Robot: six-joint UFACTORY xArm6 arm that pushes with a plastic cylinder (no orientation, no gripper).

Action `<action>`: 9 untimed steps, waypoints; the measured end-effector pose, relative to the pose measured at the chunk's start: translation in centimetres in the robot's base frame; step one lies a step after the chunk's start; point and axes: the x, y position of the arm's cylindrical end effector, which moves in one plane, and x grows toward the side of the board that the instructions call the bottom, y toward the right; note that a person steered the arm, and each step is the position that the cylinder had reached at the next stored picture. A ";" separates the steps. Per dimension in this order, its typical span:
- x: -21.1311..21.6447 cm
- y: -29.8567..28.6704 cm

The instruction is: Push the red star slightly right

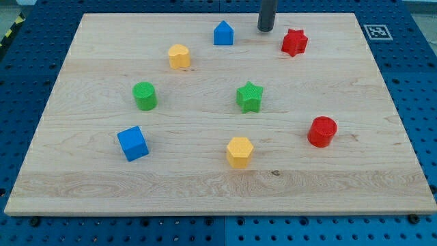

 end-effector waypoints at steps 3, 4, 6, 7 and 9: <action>4.2 -0.4; 5.3 -0.6; 5.5 2.5; 5.8 3.1; 7.7 4.4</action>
